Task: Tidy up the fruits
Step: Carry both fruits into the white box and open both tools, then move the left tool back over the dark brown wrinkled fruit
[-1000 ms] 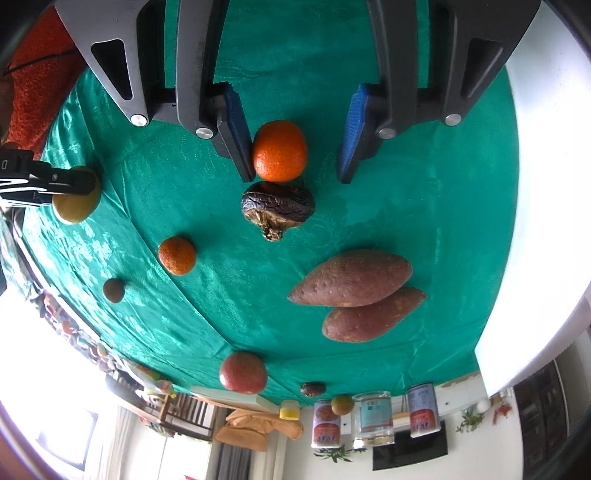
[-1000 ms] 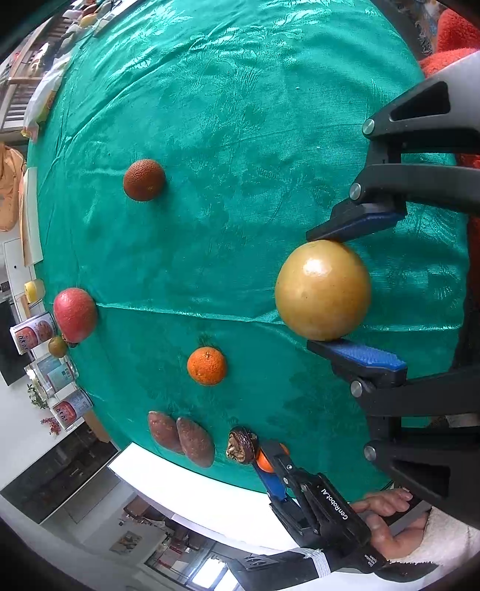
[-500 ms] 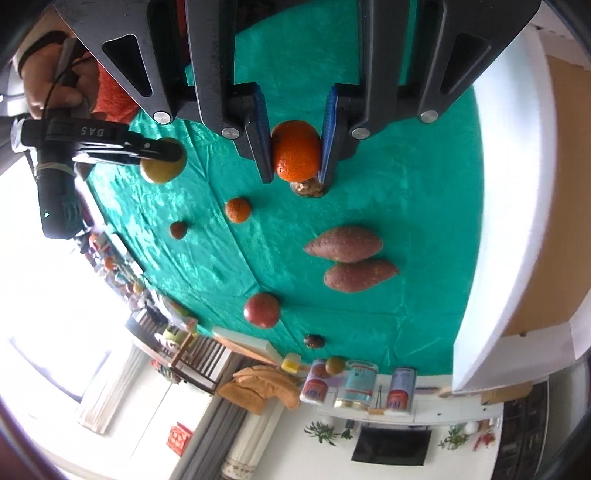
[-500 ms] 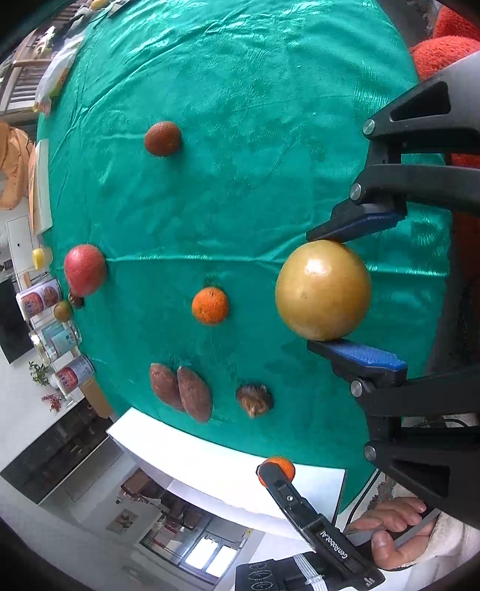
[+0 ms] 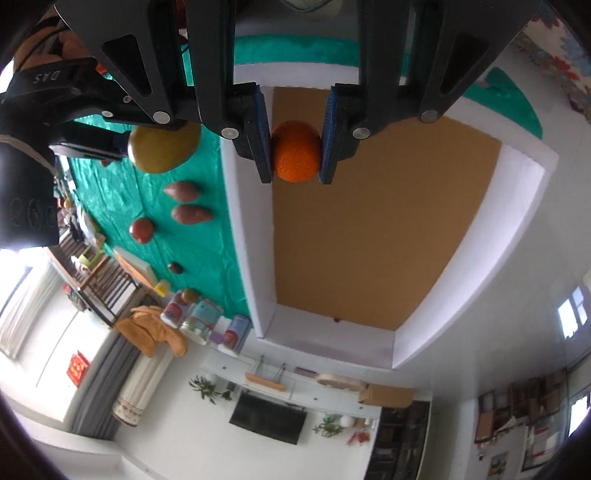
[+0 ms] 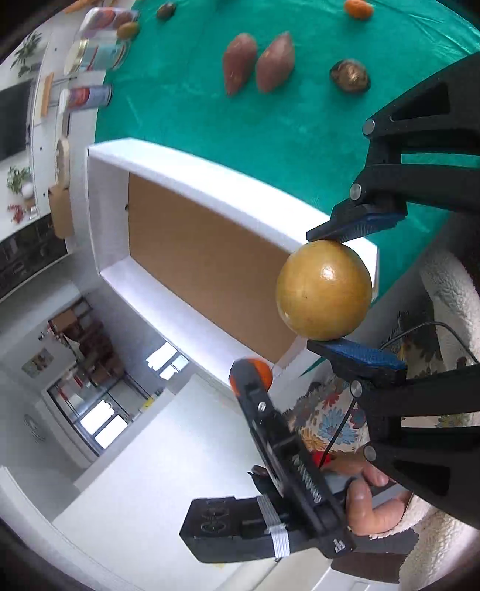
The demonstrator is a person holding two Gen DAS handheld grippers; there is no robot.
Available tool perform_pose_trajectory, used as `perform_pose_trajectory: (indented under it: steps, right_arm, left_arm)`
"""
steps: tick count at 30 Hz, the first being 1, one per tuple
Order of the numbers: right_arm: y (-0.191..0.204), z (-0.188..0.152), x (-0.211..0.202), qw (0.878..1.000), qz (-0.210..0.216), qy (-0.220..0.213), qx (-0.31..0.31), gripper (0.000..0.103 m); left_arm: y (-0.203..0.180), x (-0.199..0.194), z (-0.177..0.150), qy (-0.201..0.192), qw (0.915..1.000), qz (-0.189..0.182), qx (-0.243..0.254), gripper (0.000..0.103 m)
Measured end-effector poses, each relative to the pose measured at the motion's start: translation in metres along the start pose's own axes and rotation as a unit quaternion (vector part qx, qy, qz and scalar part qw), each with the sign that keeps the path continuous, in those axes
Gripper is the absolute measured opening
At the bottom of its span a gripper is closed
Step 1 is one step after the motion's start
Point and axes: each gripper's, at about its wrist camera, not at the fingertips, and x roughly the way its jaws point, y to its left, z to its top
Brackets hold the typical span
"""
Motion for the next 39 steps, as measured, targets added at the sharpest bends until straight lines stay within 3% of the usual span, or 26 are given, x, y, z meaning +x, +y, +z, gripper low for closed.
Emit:
perform_pose_trajectory:
  steps: [3, 6, 9, 10, 13, 14, 16, 18, 20, 22, 26, 29, 32, 39]
  right_arm:
    - [0.010, 0.013, 0.040, 1.000, -0.016, 0.024, -0.011, 0.051]
    - [0.012, 0.019, 0.063, 0.999, -0.033, 0.036, -0.018, 0.051]
    - [0.006, 0.027, 0.068, 0.999, -0.040, 0.027, -0.005, 0.053]
    - [0.002, 0.030, 0.061, 0.999, -0.034, 0.016, -0.001, 0.053]
    - [-0.004, 0.033, 0.021, 0.999, -0.027, -0.032, 0.011, 0.053]
    - [-0.003, 0.034, 0.004, 0.998, -0.028, -0.053, 0.007, 0.053]
    - [-0.003, 0.032, -0.032, 0.995, -0.044, -0.091, -0.006, 0.056]
    - [-0.013, 0.020, -0.065, 0.989, -0.074, -0.126, -0.009, 0.063]
    - [-0.035, -0.004, -0.092, 0.982, -0.115, -0.152, 0.005, 0.079]
    - [-0.073, -0.038, -0.110, 0.968, -0.179, -0.167, 0.046, 0.085]
    - [-0.164, -0.115, -0.116, 0.932, -0.297, -0.131, 0.161, 0.086]
    - [-0.206, -0.161, -0.129, 0.908, -0.323, -0.125, 0.235, 0.086]
    - [-0.216, -0.177, -0.130, 0.889, -0.351, -0.133, 0.263, 0.086]
    - [-0.224, -0.186, -0.112, 0.880, -0.380, -0.116, 0.259, 0.086]
  left_arm:
    - [0.022, 0.032, -0.006, 0.022, 0.9988, 0.042, -0.013, 0.025]
    - [0.034, 0.046, -0.012, 0.032, 0.9976, 0.060, -0.016, 0.026]
    - [0.035, 0.052, -0.011, 0.030, 0.9966, 0.076, -0.016, 0.055]
    - [0.034, 0.050, -0.009, 0.022, 0.9967, 0.077, -0.017, 0.062]
    - [0.023, 0.036, 0.000, -0.010, 0.9971, 0.076, -0.009, 0.065]
    - [0.016, 0.030, 0.002, -0.024, 0.9971, 0.072, -0.003, 0.072]
    - [-0.004, 0.022, 0.006, -0.053, 0.9964, 0.064, 0.018, 0.084]
    - [-0.026, 0.019, 0.008, -0.078, 0.9947, 0.051, 0.043, 0.086]
    - [-0.045, 0.022, 0.006, -0.096, 0.9928, 0.018, 0.069, 0.086]
    - [-0.063, 0.031, 0.003, -0.105, 0.9900, 0.008, 0.094, 0.086]
    - [-0.093, 0.068, -0.012, -0.085, 0.9806, 0.055, 0.168, 0.086]
    - [-0.110, 0.083, -0.022, -0.066, 0.9691, 0.102, 0.215, 0.086]
    - [-0.114, 0.079, -0.028, -0.063, 0.9658, 0.106, 0.228, 0.086]
    - [-0.104, 0.074, -0.040, -0.047, 0.9658, 0.129, 0.220, 0.086]
